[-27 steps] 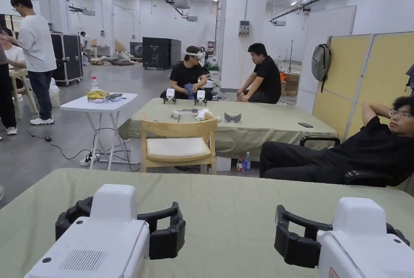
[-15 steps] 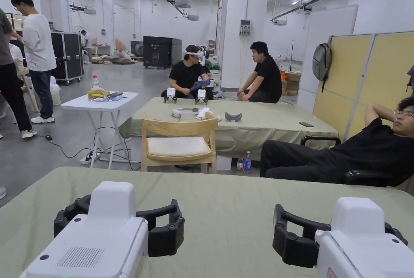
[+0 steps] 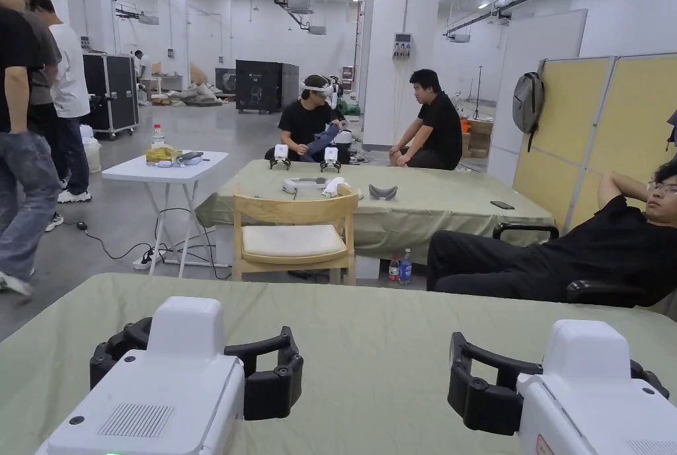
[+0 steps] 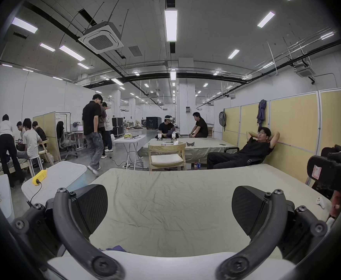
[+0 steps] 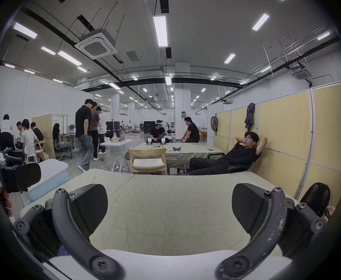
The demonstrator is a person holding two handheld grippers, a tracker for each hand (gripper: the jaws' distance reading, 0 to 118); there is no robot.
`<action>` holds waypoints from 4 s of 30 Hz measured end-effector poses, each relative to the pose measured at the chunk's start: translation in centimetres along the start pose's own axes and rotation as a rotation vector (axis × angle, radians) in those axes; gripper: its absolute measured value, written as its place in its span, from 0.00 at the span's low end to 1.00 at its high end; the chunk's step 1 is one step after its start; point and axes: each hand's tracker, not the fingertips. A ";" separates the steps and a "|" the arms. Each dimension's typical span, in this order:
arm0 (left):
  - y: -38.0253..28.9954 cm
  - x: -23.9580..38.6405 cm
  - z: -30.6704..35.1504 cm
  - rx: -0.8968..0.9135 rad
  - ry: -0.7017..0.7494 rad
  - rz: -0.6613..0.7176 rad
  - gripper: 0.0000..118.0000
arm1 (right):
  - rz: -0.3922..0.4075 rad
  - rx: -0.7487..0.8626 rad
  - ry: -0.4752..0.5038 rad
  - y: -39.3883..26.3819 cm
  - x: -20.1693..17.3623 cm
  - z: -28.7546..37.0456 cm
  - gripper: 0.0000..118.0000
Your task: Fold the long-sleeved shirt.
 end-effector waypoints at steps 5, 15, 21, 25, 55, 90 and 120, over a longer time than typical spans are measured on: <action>0.1 0.1 0.1 0.005 -0.010 -0.004 1.00 | -0.007 0.011 0.000 0.1 0.0 0.1 1.00; 0.2 0.4 0.4 0.045 -0.003 -0.029 1.00 | -0.018 0.031 0.015 0.4 0.0 0.5 1.00; 0.2 0.0 0.2 0.030 -0.014 -0.001 1.00 | -0.007 0.033 0.015 0.4 -0.1 0.5 1.00; 0.2 0.0 0.2 0.026 -0.020 -0.005 1.00 | -0.018 0.037 0.018 0.4 0.0 0.5 1.00; 0.4 -0.1 0.0 0.032 -0.040 0.005 1.00 | -0.024 0.018 0.023 0.6 -0.1 0.1 1.00; -4.2 -24.7 10.3 -0.148 0.532 0.095 0.01 | -0.065 -0.127 0.877 -2.0 -28.8 -1.9 0.03; -20.8 -18.5 -11.3 -0.624 0.045 0.296 0.11 | -0.061 -0.409 0.552 -10.1 -11.2 -4.7 0.03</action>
